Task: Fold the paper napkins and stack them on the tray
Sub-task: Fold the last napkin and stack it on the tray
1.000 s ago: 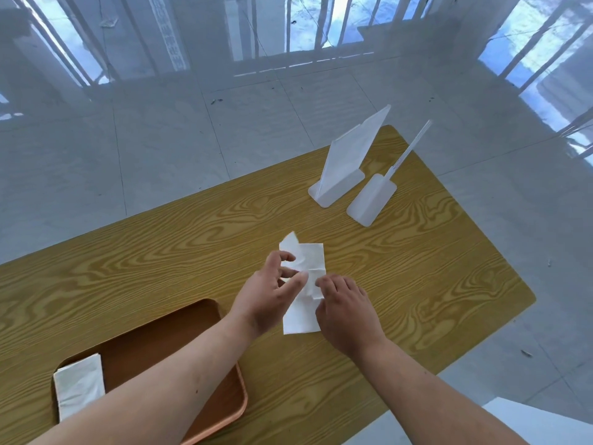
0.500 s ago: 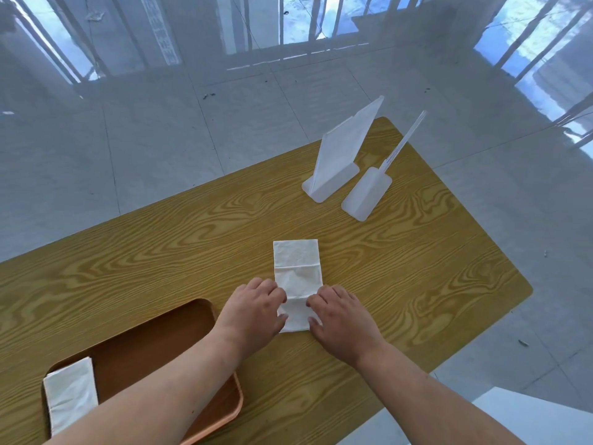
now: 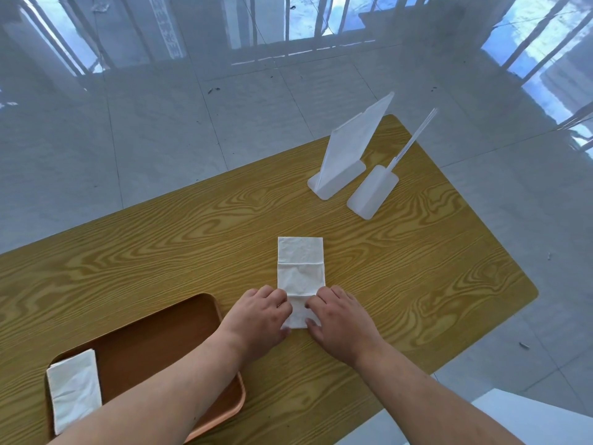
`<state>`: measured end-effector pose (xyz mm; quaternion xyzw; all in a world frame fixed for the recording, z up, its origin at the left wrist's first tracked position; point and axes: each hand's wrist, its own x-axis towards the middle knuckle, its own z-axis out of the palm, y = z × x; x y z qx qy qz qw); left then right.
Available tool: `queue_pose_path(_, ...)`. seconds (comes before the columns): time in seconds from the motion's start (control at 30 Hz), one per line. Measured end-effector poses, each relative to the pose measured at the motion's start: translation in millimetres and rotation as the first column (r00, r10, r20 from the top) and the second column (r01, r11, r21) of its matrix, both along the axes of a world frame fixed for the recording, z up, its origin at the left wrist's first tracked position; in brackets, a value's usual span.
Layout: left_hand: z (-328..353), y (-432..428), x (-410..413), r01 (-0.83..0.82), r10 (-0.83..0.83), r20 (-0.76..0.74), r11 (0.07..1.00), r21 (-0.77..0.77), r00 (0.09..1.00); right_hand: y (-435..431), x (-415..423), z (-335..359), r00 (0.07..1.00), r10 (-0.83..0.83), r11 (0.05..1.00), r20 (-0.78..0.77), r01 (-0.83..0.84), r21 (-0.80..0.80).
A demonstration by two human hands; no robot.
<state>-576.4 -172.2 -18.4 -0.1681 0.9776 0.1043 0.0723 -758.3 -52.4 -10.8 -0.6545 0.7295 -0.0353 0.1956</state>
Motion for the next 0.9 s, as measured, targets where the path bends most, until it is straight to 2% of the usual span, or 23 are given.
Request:
queue_pose_path(0.23, 3.3, 0.8, -5.3, 0.012, -0.015, -0.049, 0.998, -0.067, 0.999, 0.8, -2.7, 3.1, 0.999, 0.040, 0.999, -0.026, -0.040, 0.007)
queue_pose_path(0.4, 11.5, -0.8, -4.9, -0.097, 0.095, -0.091, 0.995, -0.021, 0.991, 1.1, -2.2, 4.6, 0.993, 0.102, 0.994, -0.054, -0.099, 0.049)
queue_pose_path(0.63, 16.3, -7.1, -3.3, -0.186, 0.195, -0.188, 0.981, 0.063, 0.963, -3.2, 4.2, 3.0, 0.996, -0.038, 0.996, -0.086, 0.031, -0.081)
queue_pose_path(0.7, 16.2, -9.0, -2.0, -0.194, 0.207, -0.167, 0.977, 0.092, 0.964, -6.0, 4.1, 4.0, 0.995, -0.070, 0.993, -0.068, 0.063, -0.104)
queue_pose_path(0.83, 14.3, -14.0, -1.9, -0.196, 0.196, 0.013, 0.967, 0.164, 0.980, -9.8, 1.3, 7.2, 0.996, -0.092, 0.991, -0.001, 0.091, -0.093)
queue_pose_path(0.9, 12.4, -16.4, -5.0, -0.183, 0.182, 0.022, 0.969, 0.169, 0.983, -11.0, 0.2, 9.7, 0.996, -0.086, 0.993, 0.037, 0.089, -0.079)
